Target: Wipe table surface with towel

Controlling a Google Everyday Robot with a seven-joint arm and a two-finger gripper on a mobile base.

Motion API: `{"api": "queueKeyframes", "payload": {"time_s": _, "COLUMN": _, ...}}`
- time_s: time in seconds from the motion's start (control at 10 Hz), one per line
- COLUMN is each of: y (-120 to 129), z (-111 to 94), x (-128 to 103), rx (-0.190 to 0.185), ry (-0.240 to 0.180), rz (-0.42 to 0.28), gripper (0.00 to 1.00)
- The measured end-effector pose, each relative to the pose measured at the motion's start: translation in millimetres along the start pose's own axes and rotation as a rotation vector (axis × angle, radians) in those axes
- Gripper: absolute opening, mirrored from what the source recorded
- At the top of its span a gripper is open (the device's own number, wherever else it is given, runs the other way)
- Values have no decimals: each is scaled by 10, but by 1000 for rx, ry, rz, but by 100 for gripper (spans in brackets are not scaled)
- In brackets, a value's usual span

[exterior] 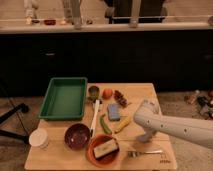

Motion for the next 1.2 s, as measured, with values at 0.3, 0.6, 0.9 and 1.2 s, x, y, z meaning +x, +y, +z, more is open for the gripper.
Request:
{"api": "queueKeyframes", "payload": {"time_s": 0.3, "y": -169, "z": 86, "x": 235, "rx": -34, "ry": 28, "rz": 19, "gripper": 0}}
{"api": "queueKeyframes", "payload": {"time_s": 0.6, "y": -375, "z": 69, "x": 196, "rx": -21, "ry": 14, "rz": 0, "gripper": 0}}
{"api": "queueKeyframes", "payload": {"time_s": 0.9, "y": -429, "z": -65, "x": -136, "rx": 22, "ry": -81, "rz": -57, "gripper": 0}}
{"api": "queueKeyframes", "payload": {"time_s": 1.2, "y": -235, "z": -169, "x": -357, "rx": 30, "ry": -145, "rz": -126, "gripper": 0}}
